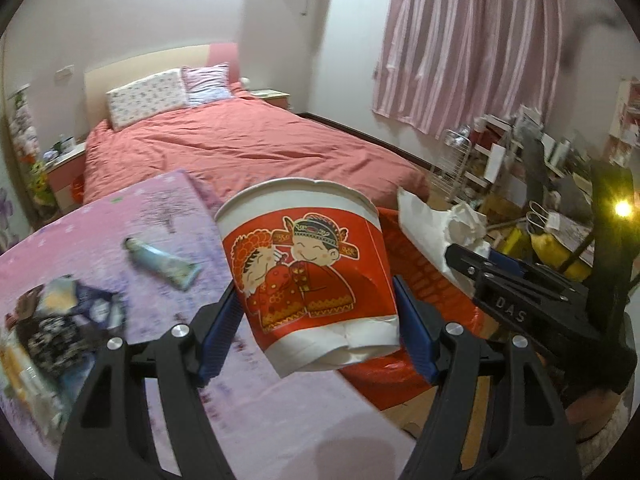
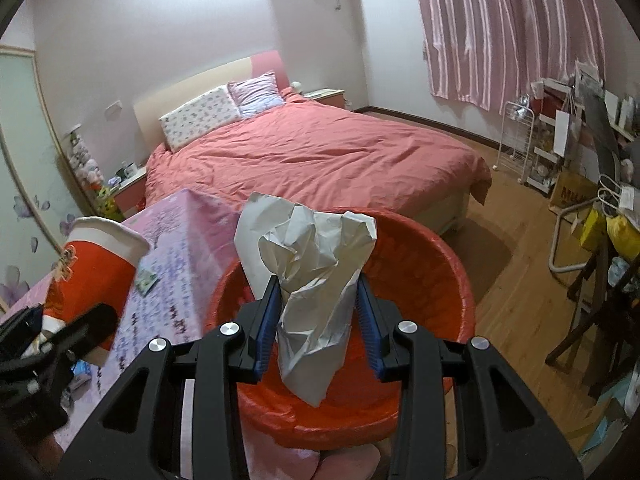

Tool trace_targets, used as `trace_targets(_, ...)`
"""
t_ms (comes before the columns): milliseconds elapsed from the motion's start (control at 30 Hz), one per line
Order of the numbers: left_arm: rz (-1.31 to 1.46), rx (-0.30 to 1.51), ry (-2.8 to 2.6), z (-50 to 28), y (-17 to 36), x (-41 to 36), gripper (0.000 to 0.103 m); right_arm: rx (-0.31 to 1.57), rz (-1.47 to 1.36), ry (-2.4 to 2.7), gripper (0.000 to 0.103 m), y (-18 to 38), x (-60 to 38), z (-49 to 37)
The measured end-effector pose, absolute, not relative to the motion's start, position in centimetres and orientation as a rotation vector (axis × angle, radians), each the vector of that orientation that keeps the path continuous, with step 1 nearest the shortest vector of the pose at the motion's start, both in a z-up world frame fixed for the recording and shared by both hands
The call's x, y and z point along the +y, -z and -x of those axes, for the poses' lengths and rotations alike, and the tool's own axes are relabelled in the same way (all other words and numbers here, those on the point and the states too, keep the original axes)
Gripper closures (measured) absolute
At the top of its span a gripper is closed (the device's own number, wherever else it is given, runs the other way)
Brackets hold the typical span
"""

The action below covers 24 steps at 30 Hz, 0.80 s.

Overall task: Collect trash
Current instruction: 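Carry cup and tissue over the orange basket and open both grippers, then move both grippers back to the pile on the table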

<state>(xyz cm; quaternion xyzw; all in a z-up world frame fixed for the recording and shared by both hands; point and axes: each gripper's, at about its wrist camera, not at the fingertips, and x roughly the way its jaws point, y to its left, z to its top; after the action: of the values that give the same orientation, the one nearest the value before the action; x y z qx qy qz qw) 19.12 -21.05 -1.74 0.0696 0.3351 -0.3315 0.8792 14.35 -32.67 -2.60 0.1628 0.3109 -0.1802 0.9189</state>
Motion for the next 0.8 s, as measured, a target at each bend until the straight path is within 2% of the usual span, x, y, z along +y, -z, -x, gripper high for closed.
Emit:
trace_targets(200, -0.190, 0.728, 0.730, -20.0, 3.8, -24.8, 0.032, 0.639, -0.390, 0.379, 0.065, 3.5, -34.7, -14.5)
trace_targets(333, -0.218, 0.749, 0.723, -20.8, 5.0, -26.1, 0.031, 0.639, -0.415, 0.374, 0.061, 3.7, -35.9, -14.8)
trace_targets(400, -0.232, 0.767, 0.712, -21.4, 5.6, -26.3, 0.026, 0.646, -0.423, 0.362, 0.052, 4.0, -36.1, -14.9)
trace_targets(433, -0.238, 0.775, 0.700, -21.5, 5.9, -26.3, 0.023, 0.647, -0.426, 0.359, 0.042, 4.1, -36.3, -15.0)
trace_targets(467, -0.241, 0.778, 0.689, -21.6, 6.2, -26.3, 0.019, 0.647, -0.424, 0.357, 0.036, 4.1, -36.3, -14.9)
trace_targets(800, -0.211, 0.803, 0.566, -21.5, 6.3, -21.0, 0.014, 0.670, -0.347, 0.370, 0.034, 3.6, -34.3, -14.4)
